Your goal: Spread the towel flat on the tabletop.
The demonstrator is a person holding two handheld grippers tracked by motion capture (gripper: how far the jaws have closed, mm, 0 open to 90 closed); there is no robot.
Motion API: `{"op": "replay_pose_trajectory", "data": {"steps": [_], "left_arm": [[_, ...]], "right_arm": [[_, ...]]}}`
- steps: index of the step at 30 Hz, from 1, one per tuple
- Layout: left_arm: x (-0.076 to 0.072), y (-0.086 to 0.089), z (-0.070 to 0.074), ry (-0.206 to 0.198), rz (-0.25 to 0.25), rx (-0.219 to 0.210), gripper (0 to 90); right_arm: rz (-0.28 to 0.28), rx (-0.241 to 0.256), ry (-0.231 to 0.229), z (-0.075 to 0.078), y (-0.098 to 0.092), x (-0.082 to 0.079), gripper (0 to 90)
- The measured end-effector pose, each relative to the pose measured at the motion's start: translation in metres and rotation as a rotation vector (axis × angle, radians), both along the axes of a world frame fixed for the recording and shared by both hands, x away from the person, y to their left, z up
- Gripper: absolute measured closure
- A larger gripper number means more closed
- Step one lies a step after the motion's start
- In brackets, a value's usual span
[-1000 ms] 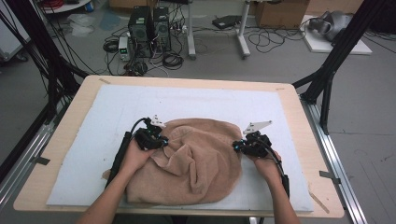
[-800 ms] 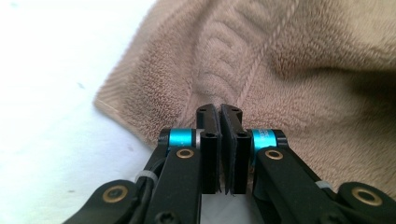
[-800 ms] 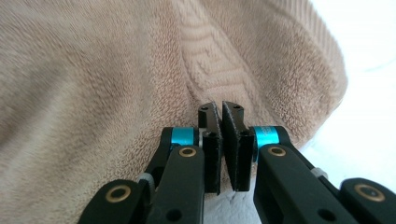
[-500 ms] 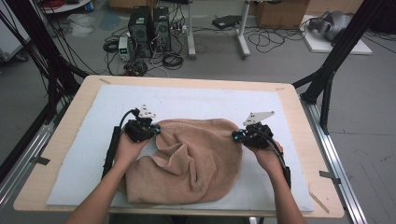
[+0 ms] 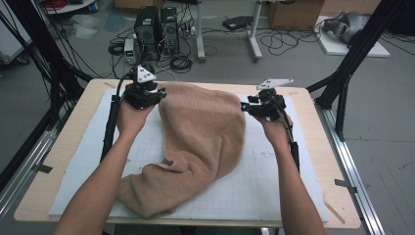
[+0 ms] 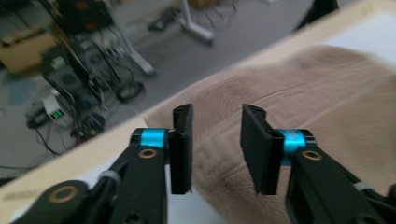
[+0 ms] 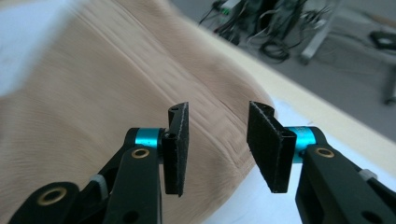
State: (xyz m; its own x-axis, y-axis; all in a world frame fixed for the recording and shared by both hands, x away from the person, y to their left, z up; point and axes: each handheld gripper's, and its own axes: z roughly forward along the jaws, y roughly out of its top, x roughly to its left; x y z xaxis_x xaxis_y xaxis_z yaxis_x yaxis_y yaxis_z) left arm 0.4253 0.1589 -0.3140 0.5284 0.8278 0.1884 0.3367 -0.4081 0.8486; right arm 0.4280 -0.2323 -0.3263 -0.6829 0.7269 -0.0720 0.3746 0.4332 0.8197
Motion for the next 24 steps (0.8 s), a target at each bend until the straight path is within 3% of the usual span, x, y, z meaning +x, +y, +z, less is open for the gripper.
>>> {"op": "replay_pose_trajectory", "data": {"steps": [1, 3, 4, 6, 8, 10, 13, 16, 19, 23, 24], "left_arm": [[-0.003, 0.002, -0.006, 0.015, -0.008, -0.003, 60.6], [-0.01, 0.005, -0.018, 0.051, -0.027, -0.019, 60.0], [-0.013, 0.007, -0.023, 0.065, -0.04, -0.019, 59.2], [-0.022, 0.009, -0.033, 0.095, -0.064, -0.031, 58.2], [-0.031, 0.01, -0.041, 0.127, -0.1, -0.036, 55.8], [-0.041, 0.011, -0.048, 0.139, -0.131, -0.036, 54.9], [-0.054, 0.01, -0.056, 0.172, -0.18, -0.06, 50.8], [-0.07, 0.008, -0.061, 0.174, -0.229, -0.061, 50.7], [-0.082, 0.005, -0.064, 0.18, -0.277, -0.062, 49.6], [-0.092, -0.001, -0.076, 0.269, -0.355, -0.063, 48.1], [-0.092, -0.001, -0.076, 0.269, -0.355, -0.063, 47.3]], "right_arm": [[0.033, -0.009, 0.027, -0.012, 0.004, -0.007, 52.9], [0.044, -0.011, 0.041, -0.017, 0.005, -0.011, 52.6], [0.066, 0.001, 0.045, -0.027, 0.006, -0.023, 51.6], [0.078, 0.01, 0.057, -0.031, 0.006, -0.028, 50.3], [0.117, 0.023, 0.072, -0.04, 0.009, -0.047, 48.6], [0.131, 0.016, 0.071, -0.042, 0.01, -0.053, 47.7], [0.178, 0.025, 0.068, -0.049, 0.015, -0.075, 46.7], [0.196, 0.04, 0.068, -0.054, 0.016, -0.084, 46.5], [0.233, 0.012, 0.073, -0.065, 0.021, -0.098, 46.0], [0.256, 0.013, 0.09, -0.078, 0.022, -0.112, 46.4], [0.263, 0.016, 0.092, -0.081, 0.022, -0.114, 46.8]]}}
